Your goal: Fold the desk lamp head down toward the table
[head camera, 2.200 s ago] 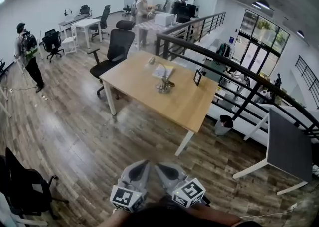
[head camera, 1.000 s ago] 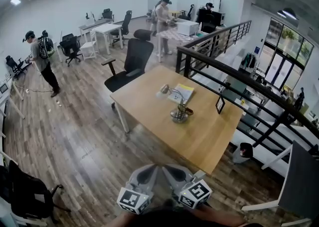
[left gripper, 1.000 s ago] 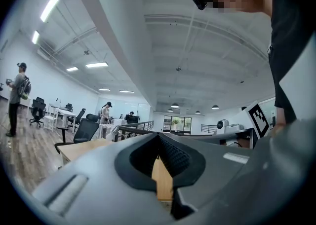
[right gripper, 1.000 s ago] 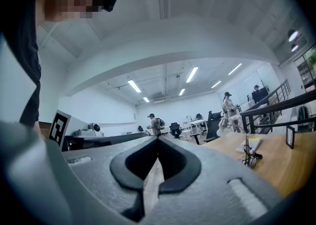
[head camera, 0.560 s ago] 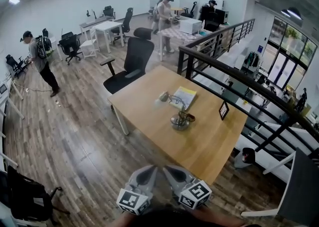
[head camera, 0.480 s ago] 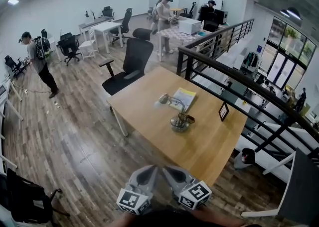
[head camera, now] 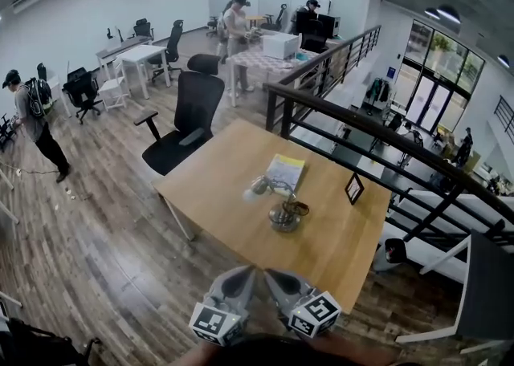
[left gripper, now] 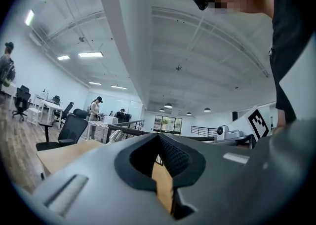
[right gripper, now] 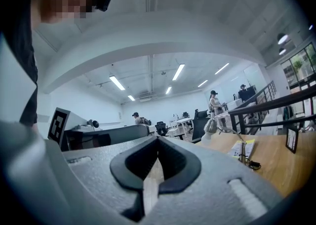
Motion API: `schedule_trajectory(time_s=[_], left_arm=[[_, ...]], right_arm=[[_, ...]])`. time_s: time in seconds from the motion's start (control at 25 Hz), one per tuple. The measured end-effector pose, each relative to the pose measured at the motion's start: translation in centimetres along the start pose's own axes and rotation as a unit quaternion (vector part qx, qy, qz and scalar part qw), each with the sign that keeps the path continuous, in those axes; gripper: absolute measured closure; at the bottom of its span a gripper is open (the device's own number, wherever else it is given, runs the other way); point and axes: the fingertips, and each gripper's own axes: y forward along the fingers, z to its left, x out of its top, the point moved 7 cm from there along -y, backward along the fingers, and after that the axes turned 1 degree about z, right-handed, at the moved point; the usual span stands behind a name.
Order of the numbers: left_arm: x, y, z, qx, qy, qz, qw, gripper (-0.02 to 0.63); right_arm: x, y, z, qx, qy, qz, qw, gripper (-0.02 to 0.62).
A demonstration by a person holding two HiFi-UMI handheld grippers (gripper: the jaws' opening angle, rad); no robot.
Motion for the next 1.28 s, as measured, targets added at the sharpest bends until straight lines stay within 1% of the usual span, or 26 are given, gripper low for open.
schedule_trajectory(time_s=[0.12,0.24,0.48,0.6,0.72,0.8,0.96,1.08,1.28], left_arm=[[1.2,0.9,3.8,-0.016,0.001,-0.001,0.9999,0.604],[1.6,1.1,7.5,-0.028,0.007,-0.003,0.9996,0.604],[2.9,0.8,13.5,-0.049,0.0,0.003,0.9988,0.604],[2.6,0.6,15.8,-0.057,-0.004,0.006,0.9983,0.604],[2.6,1.1,16.9,-0.068,-0.011,0.013,0.9976,0.604],[2.5,1.8,17.2,-0.076,-0.016,0.021,0.9967,0.604],[1.0,4.2,18.2,-0.088,-0.023,0.028,0.9954,0.604],[1.5,6.2,18.8,-0.094,-0.024,0.038,0.9945,0.604],[1.5,10.3,19.9,-0.095,-0.022,0.041,0.9944,0.604]], right_arm=[[0.9,3.6,-0.3,-0.016,-0.002,-0.008,1.0,0.592],[1.2,7.1,-0.1,-0.022,-0.006,-0.011,1.0,0.592],[1.7,12.9,1.0,-0.048,0.001,-0.018,0.999,0.592],[1.1,14.9,1.2,-0.055,0.004,-0.02,0.998,0.592],[1.0,15.7,0.6,-0.07,0.007,-0.017,0.997,0.592],[0.8,15.9,-0.2,-0.082,0.011,-0.017,0.996,0.592],[0.5,16.5,-2.9,-0.103,0.025,-0.014,0.994,0.586],[1.5,17.0,-5.5,-0.118,0.028,-0.018,0.992,0.577],[3.5,17.8,-10.7,-0.147,0.028,-0.022,0.989,0.523]])
